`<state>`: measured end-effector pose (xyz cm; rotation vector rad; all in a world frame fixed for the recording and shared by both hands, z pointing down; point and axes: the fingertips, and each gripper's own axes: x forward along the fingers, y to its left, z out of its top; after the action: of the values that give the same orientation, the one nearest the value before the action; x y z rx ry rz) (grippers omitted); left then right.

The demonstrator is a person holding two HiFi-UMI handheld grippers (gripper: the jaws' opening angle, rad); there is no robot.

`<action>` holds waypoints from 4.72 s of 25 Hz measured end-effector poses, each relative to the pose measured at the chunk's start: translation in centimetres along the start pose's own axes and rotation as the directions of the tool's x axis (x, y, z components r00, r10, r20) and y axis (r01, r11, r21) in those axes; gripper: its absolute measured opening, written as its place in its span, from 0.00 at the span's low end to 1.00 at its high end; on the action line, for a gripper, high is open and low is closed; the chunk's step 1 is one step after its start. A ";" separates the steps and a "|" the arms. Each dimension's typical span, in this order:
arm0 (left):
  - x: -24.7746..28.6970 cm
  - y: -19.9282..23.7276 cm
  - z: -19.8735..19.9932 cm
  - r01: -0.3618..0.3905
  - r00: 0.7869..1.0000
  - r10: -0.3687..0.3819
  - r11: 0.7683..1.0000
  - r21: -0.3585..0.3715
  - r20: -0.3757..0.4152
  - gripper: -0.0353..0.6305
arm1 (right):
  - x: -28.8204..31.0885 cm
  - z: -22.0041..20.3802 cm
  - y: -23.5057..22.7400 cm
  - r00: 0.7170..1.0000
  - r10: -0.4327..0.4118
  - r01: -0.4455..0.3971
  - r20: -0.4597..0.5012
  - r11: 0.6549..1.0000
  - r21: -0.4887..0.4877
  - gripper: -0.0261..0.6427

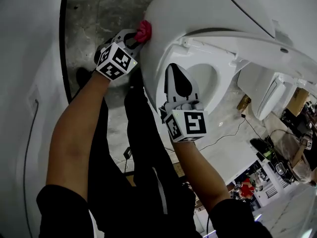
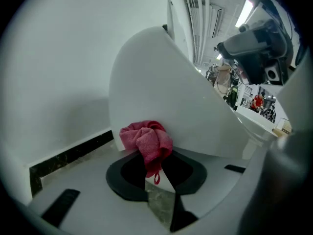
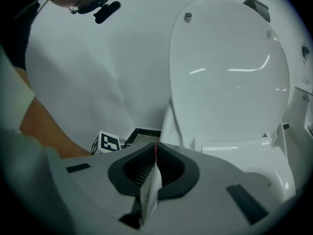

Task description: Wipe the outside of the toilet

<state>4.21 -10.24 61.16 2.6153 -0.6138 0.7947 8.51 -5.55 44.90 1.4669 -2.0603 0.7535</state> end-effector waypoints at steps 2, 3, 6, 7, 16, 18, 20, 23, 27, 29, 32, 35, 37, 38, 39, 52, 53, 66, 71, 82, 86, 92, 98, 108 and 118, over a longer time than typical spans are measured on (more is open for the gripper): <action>-0.4 -1.8 -1.1 0.013 1.000 -0.013 1.000 -0.007 -0.009 0.18 | -0.2 -0.5 0.2 1.000 0.004 -0.004 -0.005 1.000 -0.007 0.09; -0.5 -2.8 -1.7 0.020 1.000 -0.020 1.000 -0.010 -0.017 0.18 | -0.3 -0.8 0.3 1.000 0.007 -0.007 -0.007 1.000 -0.011 0.09; -1.0 -5.8 -3.4 0.041 0.998 -0.042 0.999 -0.018 -0.044 0.18 | -0.6 -1.4 0.6 1.000 0.016 -0.017 -0.012 1.000 -0.021 0.09; -1.2 -6.7 -3.9 0.047 0.998 -0.048 0.999 -0.020 -0.051 0.18 | -0.7 -1.6 0.8 1.000 0.020 -0.020 -0.013 0.999 -0.026 0.09; -2.2 -13.9 -7.2 0.031 0.994 -0.037 0.997 -0.068 -0.099 0.18 | -1.7 -3.5 1.0 0.999 0.040 -0.041 -0.023 0.998 -0.046 0.09; -2.5 -15.5 -7.8 0.041 0.993 -0.049 0.997 -0.068 -0.110 0.18 | -2.1 -4.0 0.9 0.999 0.040 -0.041 -0.026 0.998 -0.046 0.09; -2.8 -17.1 -8.5 0.058 0.990 -0.066 0.996 -0.069 -0.123 0.18 | -2.5 -4.4 0.8 0.999 0.042 -0.043 -0.029 0.998 -0.049 0.09; -3.1 -19.4 -9.3 0.072 0.987 -0.084 0.994 -0.088 -0.140 0.18 | -2.9 -4.7 0.5 0.999 0.039 -0.041 -0.033 0.998 -0.048 0.09; -3.4 -21.7 -9.9 0.078 0.983 -0.099 0.988 -0.135 -0.154 0.18 | -3.1 -4.6 0.0 0.999 0.034 -0.035 -0.029 0.998 -0.045 0.09; -3.5 -22.7 -10.2 0.086 0.981 -0.110 0.984 -0.154 -0.159 0.18 | -3.0 -4.5 -0.3 0.999 0.030 -0.031 -0.025 0.999 -0.045 0.09; -3.8 -24.4 -10.6 0.097 0.978 -0.127 0.979 -0.181 -0.165 0.18 | -2.9 -4.4 -0.5 1.000 0.022 -0.022 -0.020 0.999 -0.036 0.09; -4.2 -26.0 -10.8 0.120 0.972 -0.157 0.972 -0.201 -0.178 0.18 | -2.8 -4.1 -0.6 1.000 0.019 -0.020 -0.017 0.999 -0.026 0.09; -4.4 -27.4 -10.9 0.151 0.964 -0.191 0.966 -0.211 -0.184 0.18 | -2.7 -4.0 -0.7 1.000 0.019 -0.020 -0.019 1.000 -0.023 0.09; -4.5 -28.1 -11.0 0.172 0.959 -0.213 0.962 -0.212 -0.186 0.18 | -2.7 -4.0 -0.7 1.000 0.018 -0.019 -0.020 1.000 -0.021 0.09; -4.6 -28.8 -11.2 0.198 0.952 -0.239 0.958 -0.209 -0.189 0.18 | -2.5 -3.9 -0.8 1.000 0.018 -0.018 -0.020 1.000 -0.019 0.09; -7.2 -17.7 -12.1 0.130 0.953 -0.184 0.966 -0.225 -0.241 0.18 | -1.8 0.5 0.1 0.996 0.094 -0.094 -0.003 0.994 -0.058 0.09; -6.9 -14.6 -11.7 0.091 0.961 -0.144 0.970 -0.223 -0.235 0.18 | -1.6 0.9 0.4 0.995 0.105 -0.104 0.001 0.992 -0.064 0.09; 2.7 9.3 -0.4 -0.026 0.997 0.019 0.996 -0.087 -0.075 0.18 | 1.9 2.1 1.2 0.992 0.124 -0.123 0.013 0.991 -0.060 0.09; 5.7 11.2 0.2 0.021 0.995 -0.023 1.000 -0.022 -0.097 0.18 | 2.9 1.9 -0.1 0.995 0.099 -0.098 0.022 0.994 -0.055 0.09; 5.5 8.0 -1.3 0.070 0.987 -0.045 0.985 0.160 -0.155 0.18 | 2.4 1.0 -0.6 0.997 0.074 -0.073 0.019 0.996 -0.042 0.09; 4.8 4.0 -4.3 0.102 0.981 -0.079 0.986 0.128 -0.177 0.18 | 2.4 0.2 -0.5 0.997 0.079 -0.079 0.005 0.996 -0.048 0.09; 3.0 -2.7 -7.8 0.117 0.978 -0.109 0.992 0.038 -0.179 0.18 | 2.5 -0.4 0.5 0.993 0.116 -0.116 -0.013 0.988 -0.100 0.09; 1.5 -9.3 -10.2 0.134 0.975 -0.135 0.991 -0.016 -0.175 0.18 | 2.3 -1.1 1.4 0.989 0.147 -0.149 -0.029 0.978 -0.143 0.09; -0.2 -17.2 -12.7 0.149 0.971 -0.160 0.986 -0.071 -0.178 0.17 | 1.1 -2.1 1.9 0.987 0.161 -0.163 -0.026 0.973 -0.160 0.09; -1.8 -25.5 -14.2 0.200 0.956 -0.234 0.962 -0.186 -0.179 0.16 | 0.4 -3.1 2.1 0.988 0.155 -0.157 -0.026 0.977 -0.141 0.09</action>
<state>9.10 18.13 66.41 2.3631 -0.3132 0.8807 6.63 -3.15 47.07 1.2295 -2.1883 0.6588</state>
